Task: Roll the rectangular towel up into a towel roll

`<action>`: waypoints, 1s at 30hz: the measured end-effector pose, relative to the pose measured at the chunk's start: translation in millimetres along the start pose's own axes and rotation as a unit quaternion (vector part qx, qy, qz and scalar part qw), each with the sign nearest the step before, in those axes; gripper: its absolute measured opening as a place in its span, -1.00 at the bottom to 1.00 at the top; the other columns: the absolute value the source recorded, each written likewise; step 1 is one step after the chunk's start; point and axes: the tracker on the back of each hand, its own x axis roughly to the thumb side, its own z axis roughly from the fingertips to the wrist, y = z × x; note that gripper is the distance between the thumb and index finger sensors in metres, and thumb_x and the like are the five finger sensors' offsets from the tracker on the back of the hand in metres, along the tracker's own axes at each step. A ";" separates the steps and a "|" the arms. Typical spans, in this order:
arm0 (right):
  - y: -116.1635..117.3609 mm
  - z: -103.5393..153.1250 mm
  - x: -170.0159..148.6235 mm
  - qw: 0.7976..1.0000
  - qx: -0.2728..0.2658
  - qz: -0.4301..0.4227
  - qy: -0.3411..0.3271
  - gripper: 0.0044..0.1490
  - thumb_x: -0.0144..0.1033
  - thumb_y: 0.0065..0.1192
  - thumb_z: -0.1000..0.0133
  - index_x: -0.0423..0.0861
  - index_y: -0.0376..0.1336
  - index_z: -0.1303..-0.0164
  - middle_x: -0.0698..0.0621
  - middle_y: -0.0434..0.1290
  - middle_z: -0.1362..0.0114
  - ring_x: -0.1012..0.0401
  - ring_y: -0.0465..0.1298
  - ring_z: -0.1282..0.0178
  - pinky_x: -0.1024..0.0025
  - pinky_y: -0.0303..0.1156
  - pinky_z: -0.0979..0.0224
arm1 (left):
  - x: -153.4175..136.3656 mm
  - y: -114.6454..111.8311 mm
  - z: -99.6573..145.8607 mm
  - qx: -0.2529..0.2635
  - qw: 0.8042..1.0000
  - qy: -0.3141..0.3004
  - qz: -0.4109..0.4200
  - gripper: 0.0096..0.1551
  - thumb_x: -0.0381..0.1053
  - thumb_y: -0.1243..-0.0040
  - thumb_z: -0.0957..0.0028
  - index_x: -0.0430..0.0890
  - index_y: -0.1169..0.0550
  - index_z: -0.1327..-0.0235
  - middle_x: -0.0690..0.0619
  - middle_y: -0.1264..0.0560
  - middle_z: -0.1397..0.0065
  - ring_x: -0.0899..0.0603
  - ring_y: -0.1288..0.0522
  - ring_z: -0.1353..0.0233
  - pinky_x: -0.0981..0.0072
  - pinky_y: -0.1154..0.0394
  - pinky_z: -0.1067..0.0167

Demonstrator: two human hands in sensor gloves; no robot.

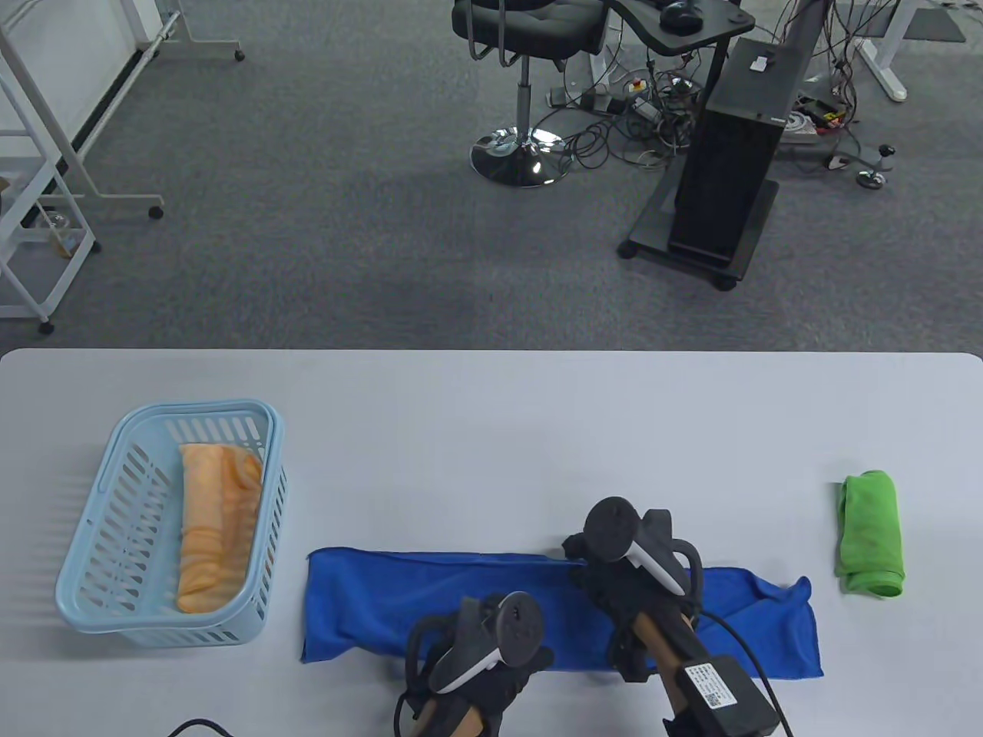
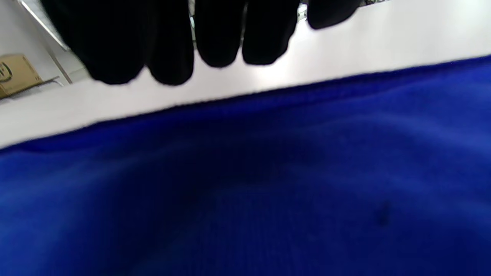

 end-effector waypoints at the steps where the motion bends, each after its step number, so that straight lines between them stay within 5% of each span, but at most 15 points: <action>1: 3.9 -3.0 1.7 1.000 0.004 0.011 0.000 -0.18 -0.08 0.35 0.20 0.08 0.31 -0.36 -0.02 0.13 -0.54 -0.03 0.20 -0.50 -0.18 0.00 -0.56 | 1.5 -2.7 -0.4 -0.002 1.000 0.001 -0.014 -0.24 0.40 -0.35 0.31 0.11 -0.67 -0.17 -0.05 -0.60 -0.20 -0.22 -0.58 -0.17 -0.19 -0.48 -0.16; 6: 23.4 -12.4 13.6 0.997 0.041 0.066 0.006 -0.15 -0.09 0.41 0.23 0.08 0.22 -0.34 -0.05 0.07 -0.54 -0.04 0.12 -0.55 -0.20 -0.04 -0.58 | 9.2 -16.2 -3.3 -0.031 0.996 0.001 -0.082 -0.24 0.32 -0.39 0.31 0.13 -0.56 -0.23 -0.02 -0.56 -0.25 -0.19 -0.55 -0.21 -0.17 -0.47 -0.19; 10: 24.7 -14.9 18.8 0.998 0.026 0.055 0.020 -0.41 -0.15 0.43 0.24 -0.03 0.41 0.00 -0.03 0.20 -0.43 -0.03 0.21 -0.47 -0.22 0.02 -0.54 | 8.4 -16.9 -4.9 0.002 0.998 0.004 -0.061 -0.51 0.08 -0.41 0.17 0.11 -0.65 -0.07 -0.01 -0.61 -0.16 -0.18 -0.59 -0.14 -0.16 -0.49 -0.15; 14: 16.6 -17.3 13.1 0.999 0.038 0.014 0.032 -0.40 -0.11 0.45 0.26 -0.05 0.44 0.02 -0.03 0.25 -0.42 -0.01 0.25 -0.46 -0.23 0.08 -0.51 | -4.7 -8.3 -2.6 0.008 1.000 0.021 -0.001 -0.55 0.06 -0.40 0.17 0.12 -0.69 -0.03 -0.01 -0.63 -0.16 -0.18 -0.60 -0.15 -0.16 -0.50 -0.15; 18: -5.8 -11.1 -0.1 0.990 0.032 -0.127 0.045 -0.42 -0.11 0.43 0.24 0.04 0.41 -0.01 -0.15 0.40 -0.38 -0.02 0.53 -0.30 -0.20 0.27 -0.45 | -26.4 17.9 2.8 0.064 0.994 0.051 0.072 -0.57 0.04 -0.38 0.16 0.15 -0.68 -0.02 0.00 -0.62 -0.20 -0.20 -0.60 -0.18 -0.18 -0.49 -0.16; 20: -22.9 -5.0 -7.4 0.979 0.017 -0.195 0.053 -0.42 -0.11 0.43 0.23 0.05 0.40 -0.02 -0.08 0.56 -0.22 0.06 0.66 -0.10 -0.11 0.38 -0.38 | -35.5 32.4 3.7 0.091 0.987 0.070 0.116 -0.57 0.02 -0.38 0.16 0.14 -0.68 -0.03 -0.02 -0.64 -0.20 -0.21 -0.62 -0.18 -0.18 -0.50 -0.15; 25: -72.8 21.8 -15.6 0.953 -0.014 -0.301 0.026 -0.25 -0.19 0.42 0.18 0.11 0.23 -0.27 0.04 0.49 -0.14 0.14 0.61 -0.02 -0.04 0.38 -0.38 | -50.3 87.9 -4.8 0.121 0.975 0.049 0.180 -0.57 0.01 -0.37 0.15 0.15 -0.66 -0.04 -0.04 -0.65 -0.22 -0.23 -0.62 -0.20 -0.20 -0.49 -0.16; 27: -88.4 32.3 -11.6 0.954 0.006 -0.300 -0.005 0.00 -0.23 0.43 0.16 0.10 0.05 -0.52 0.03 0.40 -0.21 0.09 0.55 -0.12 -0.10 0.31 -0.42 | -52.2 105.5 -8.5 0.127 0.974 0.016 0.188 -0.56 0.00 -0.34 0.13 0.15 -0.63 -0.06 -0.07 -0.58 -0.33 -0.27 -0.56 -0.31 -0.26 -0.43 -0.22; 30: -108.4 47.4 -0.3 0.966 0.012 -0.254 -0.043 0.11 -0.20 0.41 0.15 0.08 -0.08 -0.57 0.04 0.42 -0.18 0.11 0.58 -0.07 -0.06 0.34 -0.41 | -58.9 119.0 -9.9 0.141 0.973 0.015 0.182 -0.55 0.01 -0.31 0.11 0.20 -0.59 -0.09 -0.07 -0.51 -0.43 -0.29 -0.50 -0.40 -0.29 -0.38 -0.27</action>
